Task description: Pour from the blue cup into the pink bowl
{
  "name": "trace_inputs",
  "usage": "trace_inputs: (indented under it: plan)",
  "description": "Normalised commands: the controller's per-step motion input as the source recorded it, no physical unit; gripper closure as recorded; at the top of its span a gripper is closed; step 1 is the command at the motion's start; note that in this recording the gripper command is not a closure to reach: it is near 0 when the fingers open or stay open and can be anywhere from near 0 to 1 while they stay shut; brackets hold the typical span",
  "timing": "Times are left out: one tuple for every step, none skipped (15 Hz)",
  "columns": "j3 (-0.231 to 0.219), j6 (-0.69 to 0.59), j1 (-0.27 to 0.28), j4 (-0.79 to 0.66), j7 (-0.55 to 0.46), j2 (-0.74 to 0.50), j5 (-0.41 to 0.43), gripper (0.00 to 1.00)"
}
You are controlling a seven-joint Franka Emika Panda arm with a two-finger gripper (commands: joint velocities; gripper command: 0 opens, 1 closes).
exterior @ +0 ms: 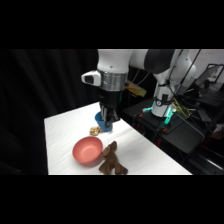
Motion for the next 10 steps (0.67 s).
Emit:
trace_inputs:
  plan:
    - [0.077, 0.02, -0.084, 0.75, -0.40, 0.56, 0.276, 0.06]
    - [0.134, 0.07, -0.181, 0.71, -0.83, 0.57, 0.686, 0.06]
    - [0.156, 0.03, -0.250, 0.71, -0.97, 0.59, 0.791, 0.07]
    - [0.176, -0.05, -0.297, 0.69, -1.00, 0.58, 0.789, 0.06]
    - [0.197, -0.10, -0.339, 0.66, -1.00, 0.56, 0.778, 0.06]
    - [0.219, -0.15, -0.383, 0.62, -1.00, 0.51, 0.759, 0.07]
    - [0.242, -0.25, -0.417, 0.59, -0.99, 0.45, 0.730, 0.07]
    - [0.260, -0.34, -0.422, 0.55, -0.94, 0.35, 0.678, 0.07]
    - [0.266, -0.43, -0.427, 0.52, -0.89, 0.27, 0.633, 0.06]
    - [0.255, -0.51, -0.428, 0.50, -0.84, 0.20, 0.593, 0.07]
